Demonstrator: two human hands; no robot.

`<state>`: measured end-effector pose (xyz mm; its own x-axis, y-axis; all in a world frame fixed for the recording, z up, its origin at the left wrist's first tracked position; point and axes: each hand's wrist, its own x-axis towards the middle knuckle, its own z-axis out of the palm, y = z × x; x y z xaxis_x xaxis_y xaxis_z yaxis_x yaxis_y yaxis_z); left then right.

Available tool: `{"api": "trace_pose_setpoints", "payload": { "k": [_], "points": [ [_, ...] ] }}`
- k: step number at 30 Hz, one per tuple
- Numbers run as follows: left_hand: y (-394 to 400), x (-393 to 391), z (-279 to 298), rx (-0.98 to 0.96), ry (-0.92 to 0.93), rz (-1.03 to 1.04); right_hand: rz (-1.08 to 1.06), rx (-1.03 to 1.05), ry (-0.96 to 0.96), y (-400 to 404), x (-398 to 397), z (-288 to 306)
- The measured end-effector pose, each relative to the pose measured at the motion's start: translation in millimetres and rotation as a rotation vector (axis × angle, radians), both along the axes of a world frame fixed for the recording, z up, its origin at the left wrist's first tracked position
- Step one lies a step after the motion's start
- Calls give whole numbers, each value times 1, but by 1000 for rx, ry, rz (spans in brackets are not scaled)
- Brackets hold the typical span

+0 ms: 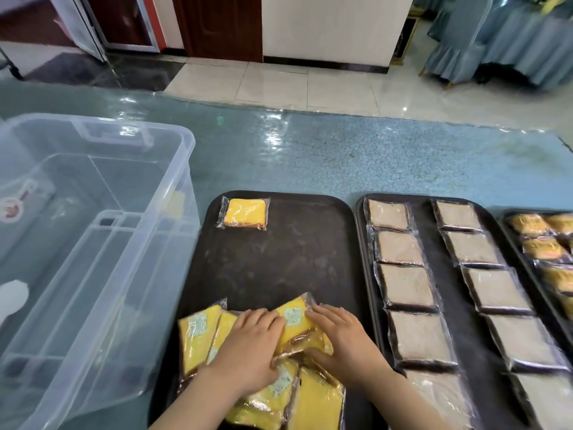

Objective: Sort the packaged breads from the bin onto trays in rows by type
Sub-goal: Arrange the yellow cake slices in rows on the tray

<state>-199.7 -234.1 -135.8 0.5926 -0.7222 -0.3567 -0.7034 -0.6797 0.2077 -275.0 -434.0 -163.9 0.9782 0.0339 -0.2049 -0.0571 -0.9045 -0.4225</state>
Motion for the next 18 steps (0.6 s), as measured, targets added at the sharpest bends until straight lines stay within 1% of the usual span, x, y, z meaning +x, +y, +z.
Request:
{"api": "trace_pose_setpoints", "payload": {
  "k": [3,5,7,10,13,16,18],
  "points": [
    [2,-3,0,-62,-14,15,-72,27,-113,2,-3,1],
    [1,-1,4,-137,9,45,-145,90,-185,2,-5,5],
    [-1,2,9,-240,36,93,-243,176,-206,0,-7,12],
    [-4,9,16,-379,180,220,-402,276,-235,-8,-3,23],
    [-9,18,23,-412,340,271,-539,287,-210,-18,8,32],
    [-21,30,23,-465,468,319,-595,303,-177,-29,20,38],
    [-28,39,18,-529,487,400,-617,388,-174,-34,28,39]
  ]
}}
